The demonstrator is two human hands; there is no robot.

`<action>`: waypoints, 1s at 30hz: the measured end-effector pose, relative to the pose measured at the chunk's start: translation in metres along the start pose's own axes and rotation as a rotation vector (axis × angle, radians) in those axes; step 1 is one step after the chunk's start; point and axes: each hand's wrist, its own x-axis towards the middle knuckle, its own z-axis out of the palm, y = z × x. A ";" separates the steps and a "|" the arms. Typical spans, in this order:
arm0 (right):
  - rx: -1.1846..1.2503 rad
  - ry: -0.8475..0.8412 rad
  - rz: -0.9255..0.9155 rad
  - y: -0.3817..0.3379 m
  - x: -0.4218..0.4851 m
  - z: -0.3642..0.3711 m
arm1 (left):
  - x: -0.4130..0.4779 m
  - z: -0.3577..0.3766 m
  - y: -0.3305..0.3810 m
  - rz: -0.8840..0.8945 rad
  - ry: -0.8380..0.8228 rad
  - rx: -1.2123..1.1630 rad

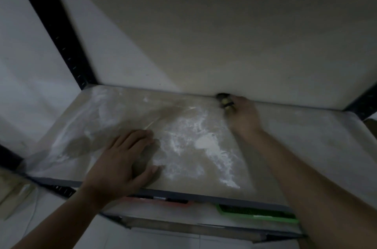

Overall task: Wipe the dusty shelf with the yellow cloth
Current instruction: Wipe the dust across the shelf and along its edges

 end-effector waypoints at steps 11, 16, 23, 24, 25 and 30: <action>0.526 0.042 0.058 -0.009 -0.014 -0.050 | -0.002 0.002 0.001 0.017 0.013 0.030; 0.049 0.297 0.310 0.102 -0.021 -0.121 | -0.002 0.003 -0.001 0.029 0.011 0.042; -0.303 0.062 0.379 0.134 -0.024 -0.084 | -0.001 0.001 0.002 0.010 0.008 0.029; -0.301 0.055 0.367 0.128 -0.021 -0.078 | -0.001 0.001 0.002 0.011 0.007 0.031; -0.302 0.050 0.350 0.121 -0.019 -0.072 | -0.001 0.001 0.002 0.011 0.008 0.033; -0.224 0.052 0.166 0.060 -0.018 -0.031 | -0.001 0.002 0.002 0.009 0.014 0.033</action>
